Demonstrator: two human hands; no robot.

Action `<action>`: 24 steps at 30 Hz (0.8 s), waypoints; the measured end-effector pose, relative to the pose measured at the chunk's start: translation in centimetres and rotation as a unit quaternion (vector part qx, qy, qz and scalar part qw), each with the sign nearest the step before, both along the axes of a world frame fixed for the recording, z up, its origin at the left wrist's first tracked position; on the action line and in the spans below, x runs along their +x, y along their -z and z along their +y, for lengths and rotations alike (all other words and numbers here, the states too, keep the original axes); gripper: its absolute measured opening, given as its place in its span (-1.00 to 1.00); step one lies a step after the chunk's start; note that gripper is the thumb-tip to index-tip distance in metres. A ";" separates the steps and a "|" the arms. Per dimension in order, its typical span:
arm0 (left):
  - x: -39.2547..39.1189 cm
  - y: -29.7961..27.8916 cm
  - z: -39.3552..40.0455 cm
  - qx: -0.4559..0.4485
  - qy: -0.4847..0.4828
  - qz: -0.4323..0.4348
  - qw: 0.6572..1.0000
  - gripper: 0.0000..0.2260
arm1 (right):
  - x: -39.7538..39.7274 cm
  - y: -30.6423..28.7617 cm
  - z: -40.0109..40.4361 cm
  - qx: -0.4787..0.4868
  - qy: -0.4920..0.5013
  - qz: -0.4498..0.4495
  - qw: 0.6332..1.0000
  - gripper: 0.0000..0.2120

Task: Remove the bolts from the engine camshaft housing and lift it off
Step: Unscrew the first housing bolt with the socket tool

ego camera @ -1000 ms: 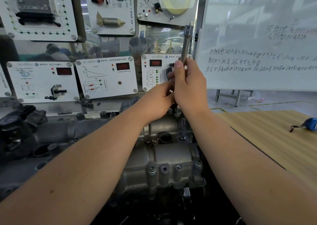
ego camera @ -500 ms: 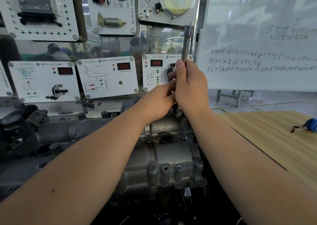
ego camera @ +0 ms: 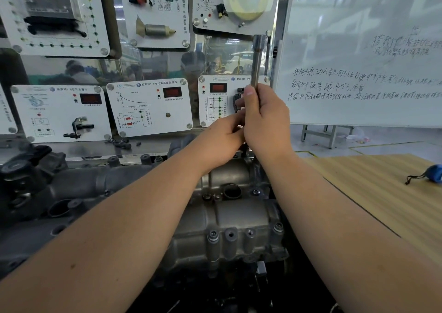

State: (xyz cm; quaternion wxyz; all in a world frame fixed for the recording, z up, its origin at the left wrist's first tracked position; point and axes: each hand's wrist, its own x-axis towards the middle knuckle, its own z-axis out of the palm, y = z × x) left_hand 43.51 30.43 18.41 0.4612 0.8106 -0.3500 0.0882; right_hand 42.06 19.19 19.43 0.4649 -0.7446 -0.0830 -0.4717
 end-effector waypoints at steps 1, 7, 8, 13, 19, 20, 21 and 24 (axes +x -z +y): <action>0.0 0.0 0.0 0.002 -0.001 -0.002 1.000 -0.75 | 0.0 0.0 0.0 0.001 -0.001 0.003 1.000 -0.77; -0.1 -0.1 0.1 0.004 -0.007 -0.021 1.000 -0.78 | -0.3 0.0 0.1 0.024 -0.017 -0.021 0.999 -0.87; -0.1 -0.1 0.1 0.001 -0.004 -0.020 1.000 -0.77 | -0.3 0.0 0.1 0.021 -0.017 -0.025 0.999 -0.88; -0.2 0.0 0.0 -0.007 -0.003 -0.007 1.000 -0.76 | -0.1 0.0 0.1 0.010 -0.009 -0.018 1.000 -0.82; -0.1 0.0 0.1 0.016 -0.020 -0.018 1.000 -0.83 | 0.0 0.1 0.2 0.009 -0.014 -0.007 1.000 -0.74; -0.1 0.0 0.1 0.015 -0.019 -0.022 0.999 -0.84 | 0.0 0.1 0.2 0.013 -0.018 -0.012 1.000 -0.77; -0.2 -0.1 0.1 0.013 -0.017 -0.026 0.999 -0.84 | -0.1 0.1 0.2 0.016 -0.019 -0.017 1.000 -0.80; -0.4 -0.1 0.0 0.007 -0.009 -0.023 1.000 -0.80 | -0.1 0.1 0.0 0.014 -0.018 -0.028 0.999 -0.89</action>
